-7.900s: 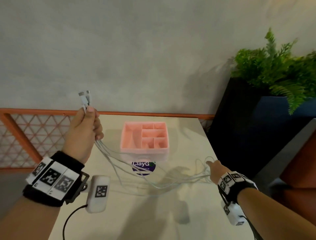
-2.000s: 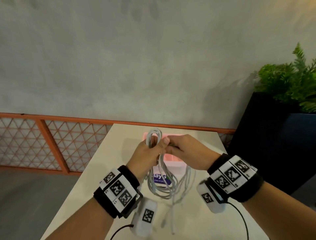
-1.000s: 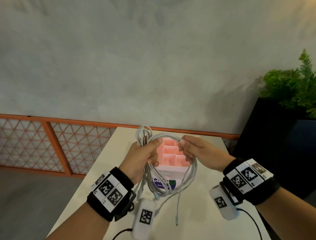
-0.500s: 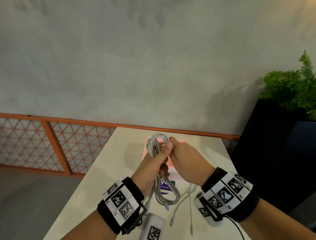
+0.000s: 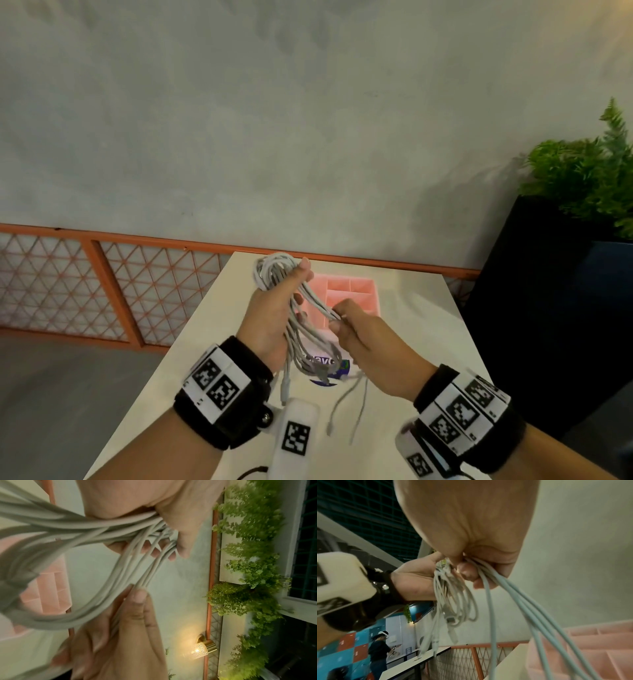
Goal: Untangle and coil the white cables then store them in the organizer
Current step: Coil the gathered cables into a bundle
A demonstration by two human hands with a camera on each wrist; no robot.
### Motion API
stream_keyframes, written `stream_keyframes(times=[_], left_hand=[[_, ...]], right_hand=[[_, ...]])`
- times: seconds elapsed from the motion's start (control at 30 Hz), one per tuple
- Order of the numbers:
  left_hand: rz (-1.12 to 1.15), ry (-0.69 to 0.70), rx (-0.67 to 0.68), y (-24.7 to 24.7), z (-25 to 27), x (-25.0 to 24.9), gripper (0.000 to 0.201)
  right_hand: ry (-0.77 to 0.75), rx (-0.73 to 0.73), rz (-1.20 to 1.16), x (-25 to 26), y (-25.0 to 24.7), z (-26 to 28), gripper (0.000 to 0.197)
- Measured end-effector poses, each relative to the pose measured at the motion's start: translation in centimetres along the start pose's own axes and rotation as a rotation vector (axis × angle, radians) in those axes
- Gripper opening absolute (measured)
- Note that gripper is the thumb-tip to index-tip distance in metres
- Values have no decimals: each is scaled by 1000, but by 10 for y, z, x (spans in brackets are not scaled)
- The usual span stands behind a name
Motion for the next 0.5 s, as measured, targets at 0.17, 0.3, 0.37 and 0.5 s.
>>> stream_keyframes(times=[0.17, 0.3, 0.37, 0.5], left_hand=[[125, -47, 178, 10, 3, -2, 18], [208, -35, 206, 8, 2, -10, 22], [276, 3, 217, 3, 0, -20, 22], [334, 64, 175, -7, -5, -36, 33]], right_hand=[[57, 2, -144, -8, 8, -2, 35], [132, 9, -183, -28, 19, 6, 41], [159, 14, -125, -43, 28, 19, 33], [227, 150, 80, -75, 44, 55, 20]])
Point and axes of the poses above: each hand's wrist, its own z-axis away from the middle knuckle, its own y-axis out of the palm, x = y × z, the point moved 3 cm from there along -z, towards the middle knuckle, and after that the axes turned 12 degrees about -y, right-handed, at the moved point
